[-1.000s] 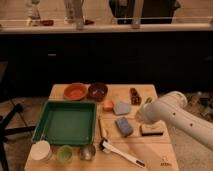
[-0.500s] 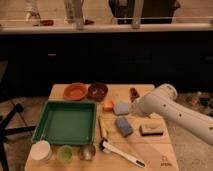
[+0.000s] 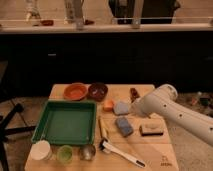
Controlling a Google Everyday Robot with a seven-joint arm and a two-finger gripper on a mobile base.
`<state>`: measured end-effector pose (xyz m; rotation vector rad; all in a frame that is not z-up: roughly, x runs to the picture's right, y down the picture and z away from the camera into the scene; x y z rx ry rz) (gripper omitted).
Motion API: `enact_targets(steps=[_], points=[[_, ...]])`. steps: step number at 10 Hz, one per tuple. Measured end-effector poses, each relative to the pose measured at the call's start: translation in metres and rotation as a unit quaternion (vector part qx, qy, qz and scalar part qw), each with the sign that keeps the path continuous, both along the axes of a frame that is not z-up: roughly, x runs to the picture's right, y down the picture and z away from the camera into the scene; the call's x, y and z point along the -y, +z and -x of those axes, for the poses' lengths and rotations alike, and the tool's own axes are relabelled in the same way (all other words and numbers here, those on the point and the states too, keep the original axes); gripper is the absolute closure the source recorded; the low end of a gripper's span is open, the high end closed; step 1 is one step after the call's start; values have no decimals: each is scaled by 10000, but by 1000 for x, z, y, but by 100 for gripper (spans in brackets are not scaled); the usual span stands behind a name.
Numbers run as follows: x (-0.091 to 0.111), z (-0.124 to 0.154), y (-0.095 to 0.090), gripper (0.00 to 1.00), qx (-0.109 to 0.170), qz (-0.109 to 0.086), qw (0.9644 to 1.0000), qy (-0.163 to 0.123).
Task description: Place fork in purple bowl
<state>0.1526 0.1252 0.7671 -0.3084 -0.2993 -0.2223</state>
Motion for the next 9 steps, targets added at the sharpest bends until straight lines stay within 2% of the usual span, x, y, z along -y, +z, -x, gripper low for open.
enact_targets(steps=[1,4,9], points=[[1,4,2,100,117,-33,9999,22],[27,26,11,100,578,-224,9980,75],[57,55,16,100,899,-483,9948,18]])
